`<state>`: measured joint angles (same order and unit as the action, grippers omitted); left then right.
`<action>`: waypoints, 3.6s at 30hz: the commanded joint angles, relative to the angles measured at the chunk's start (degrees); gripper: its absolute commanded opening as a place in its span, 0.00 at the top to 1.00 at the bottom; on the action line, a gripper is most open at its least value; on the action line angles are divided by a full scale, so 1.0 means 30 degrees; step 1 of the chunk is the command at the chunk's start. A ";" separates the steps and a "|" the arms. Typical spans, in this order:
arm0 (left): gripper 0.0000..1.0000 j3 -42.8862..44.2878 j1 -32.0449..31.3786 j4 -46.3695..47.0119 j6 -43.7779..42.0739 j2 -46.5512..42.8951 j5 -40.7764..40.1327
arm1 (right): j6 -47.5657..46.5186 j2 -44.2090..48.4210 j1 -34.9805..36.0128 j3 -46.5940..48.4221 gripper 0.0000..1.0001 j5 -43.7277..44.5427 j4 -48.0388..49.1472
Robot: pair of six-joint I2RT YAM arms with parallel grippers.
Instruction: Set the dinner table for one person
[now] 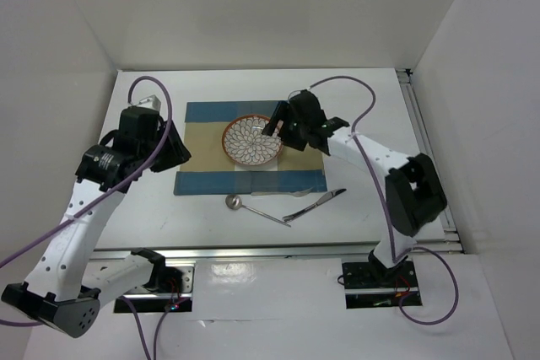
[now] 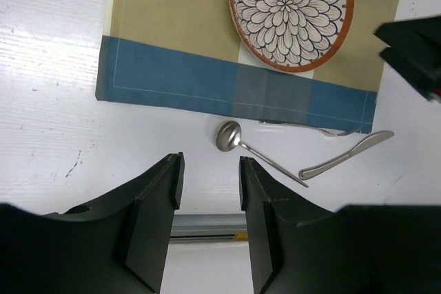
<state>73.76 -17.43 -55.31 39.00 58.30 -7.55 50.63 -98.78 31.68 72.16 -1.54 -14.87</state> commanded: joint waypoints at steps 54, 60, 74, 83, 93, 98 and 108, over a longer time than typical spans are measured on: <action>0.46 0.2605 0.0654 0.0917 -0.1546 0.1659 -0.0705 | -0.8647 0.3746 0.4651 -0.0587 1.00 0.2301 -0.7171; 0.47 0.2426 0.0654 0.1386 -0.1546 0.2274 0.0171 | -0.7212 0.1496 0.0666 0.0961 1.00 0.2096 -0.7991; 0.47 0.1284 0.0654 0.1180 -0.2747 0.2655 0.1023 | -0.6274 -0.4190 -0.1273 0.4977 1.00 0.2271 -0.7786; 0.47 0.0934 0.0654 0.1180 -0.3099 0.2480 0.1609 | -0.5920 -0.5743 -0.1713 0.5800 1.00 0.2271 -0.6997; 0.47 -0.0471 0.0068 0.0858 -0.5443 0.3444 0.4216 | -0.6125 -0.6187 -0.1537 0.6359 0.64 0.3442 -0.7433; 0.46 -0.1001 -0.1161 0.0858 -0.5238 0.3622 0.4216 | -0.6125 -0.4487 -0.1537 0.5624 0.54 0.3443 -0.7638; 0.46 -0.0738 -0.2859 0.0856 -0.4652 0.4384 0.3570 | -0.5949 0.0258 0.0424 0.0678 0.55 0.3153 -0.7464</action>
<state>70.00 -24.86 -53.12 24.36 71.16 3.27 32.14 -102.91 29.80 78.02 7.77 -37.21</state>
